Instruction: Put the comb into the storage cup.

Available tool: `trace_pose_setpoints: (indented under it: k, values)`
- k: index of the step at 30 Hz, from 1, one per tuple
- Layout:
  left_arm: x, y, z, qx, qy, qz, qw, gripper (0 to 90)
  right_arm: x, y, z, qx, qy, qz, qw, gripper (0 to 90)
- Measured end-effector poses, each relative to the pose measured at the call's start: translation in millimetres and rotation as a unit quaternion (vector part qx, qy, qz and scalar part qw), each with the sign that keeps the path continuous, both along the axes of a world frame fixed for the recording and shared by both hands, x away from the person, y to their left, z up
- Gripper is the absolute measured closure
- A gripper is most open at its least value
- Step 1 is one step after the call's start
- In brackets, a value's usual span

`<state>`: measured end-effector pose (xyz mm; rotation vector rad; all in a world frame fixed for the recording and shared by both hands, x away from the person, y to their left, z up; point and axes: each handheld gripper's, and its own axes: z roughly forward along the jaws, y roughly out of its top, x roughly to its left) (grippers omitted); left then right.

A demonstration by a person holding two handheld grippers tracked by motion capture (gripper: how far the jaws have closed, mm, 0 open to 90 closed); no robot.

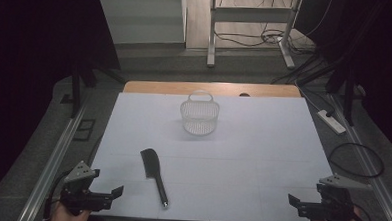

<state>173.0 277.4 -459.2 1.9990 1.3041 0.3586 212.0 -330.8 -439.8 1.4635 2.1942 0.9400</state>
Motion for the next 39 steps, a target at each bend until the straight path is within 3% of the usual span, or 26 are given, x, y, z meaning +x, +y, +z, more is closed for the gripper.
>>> trace_pose_setpoints:
  k: [18,32,39]
  values:
    - [2.6,5.2,-1.3,-0.024,0.015,0.004,0.9996,0.0,0.0,3.3,-0.3,-0.005,0.004,0.022,0.9997,0.0]
    - [6.2,0.2,0.3,-0.004,0.015,0.003,0.9999,0.0,0.6,6.2,-0.6,-0.016,0.005,0.033,0.9993,0.0]
    - [10.5,-3.0,1.4,-0.006,0.017,-0.002,0.9998,0.0,0.4,7.0,-0.8,-0.016,0.005,0.037,0.9992,0.0]
